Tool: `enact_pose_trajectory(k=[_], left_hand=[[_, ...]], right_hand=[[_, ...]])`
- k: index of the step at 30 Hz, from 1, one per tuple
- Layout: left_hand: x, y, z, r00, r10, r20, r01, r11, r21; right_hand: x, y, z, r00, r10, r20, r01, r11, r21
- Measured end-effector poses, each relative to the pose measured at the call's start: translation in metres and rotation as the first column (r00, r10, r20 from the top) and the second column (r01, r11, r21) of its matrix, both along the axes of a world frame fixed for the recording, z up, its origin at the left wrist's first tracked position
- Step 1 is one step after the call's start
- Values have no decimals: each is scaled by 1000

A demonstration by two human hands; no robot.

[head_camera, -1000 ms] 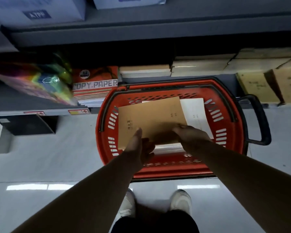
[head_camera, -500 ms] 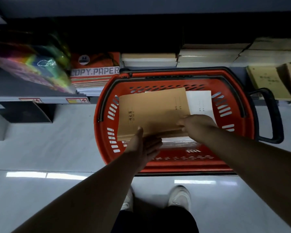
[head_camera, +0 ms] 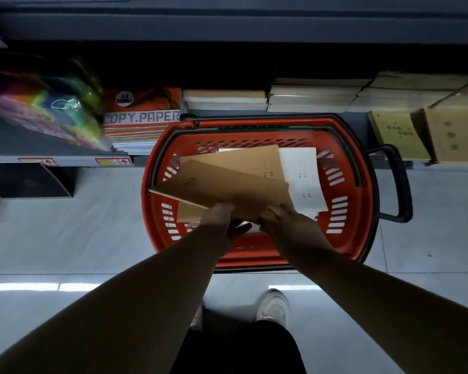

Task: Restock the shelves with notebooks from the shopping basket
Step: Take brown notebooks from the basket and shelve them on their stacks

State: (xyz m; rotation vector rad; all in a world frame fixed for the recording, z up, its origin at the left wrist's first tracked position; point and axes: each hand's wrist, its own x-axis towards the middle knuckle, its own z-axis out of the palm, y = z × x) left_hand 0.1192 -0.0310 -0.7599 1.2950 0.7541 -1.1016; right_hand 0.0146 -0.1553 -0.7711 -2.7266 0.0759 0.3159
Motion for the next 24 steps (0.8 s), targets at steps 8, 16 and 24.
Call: enact_pose_trajectory(k=[8,16,24], left_hand=[[-9,27,25,986,-150,68,134,972,195],[-1,39,89,943,-274,191,243,954,174],[28,23,155,900,-327,289,258,932,254]], right_hand=[[-1,-27,34,756,-592,-280,654,706,273],[-11,-36,95,514,-637,-574,836,224,501],[-16,-21,145,438,-710,-551,851,130,509]])
